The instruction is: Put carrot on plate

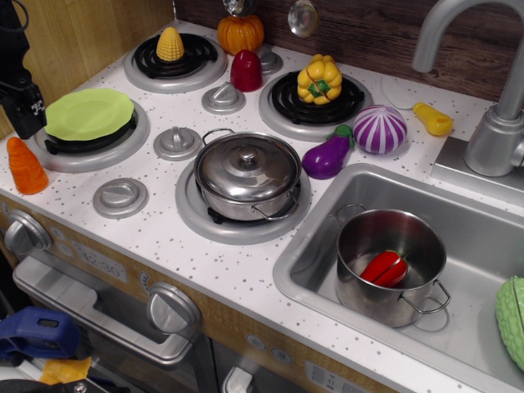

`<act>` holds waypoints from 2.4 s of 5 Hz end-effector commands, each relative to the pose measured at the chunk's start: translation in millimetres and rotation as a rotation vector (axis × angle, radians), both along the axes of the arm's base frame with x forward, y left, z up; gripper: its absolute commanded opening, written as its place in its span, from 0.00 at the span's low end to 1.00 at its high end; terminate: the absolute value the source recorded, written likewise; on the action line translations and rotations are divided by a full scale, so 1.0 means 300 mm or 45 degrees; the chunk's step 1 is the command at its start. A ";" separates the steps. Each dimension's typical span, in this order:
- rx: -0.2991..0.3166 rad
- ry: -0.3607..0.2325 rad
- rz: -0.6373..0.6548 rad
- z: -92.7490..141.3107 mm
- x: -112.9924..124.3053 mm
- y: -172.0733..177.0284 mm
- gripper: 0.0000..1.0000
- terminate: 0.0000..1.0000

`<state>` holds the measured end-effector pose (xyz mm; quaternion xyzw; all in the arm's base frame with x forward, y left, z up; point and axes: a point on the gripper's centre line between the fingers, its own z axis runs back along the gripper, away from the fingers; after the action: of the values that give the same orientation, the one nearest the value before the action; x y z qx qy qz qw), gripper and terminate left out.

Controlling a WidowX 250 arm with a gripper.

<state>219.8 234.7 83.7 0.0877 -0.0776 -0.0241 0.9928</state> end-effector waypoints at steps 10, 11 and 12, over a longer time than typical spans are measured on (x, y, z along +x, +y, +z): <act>-0.034 -0.084 -0.007 -0.104 -0.003 0.028 0.00 0.00; 0.036 -0.086 -0.005 -0.008 0.028 0.038 0.00 0.00; 0.099 -0.110 -0.018 0.068 0.065 0.041 0.00 0.00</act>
<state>245.5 244.0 85.1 0.1110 -0.1130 -0.0403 0.9866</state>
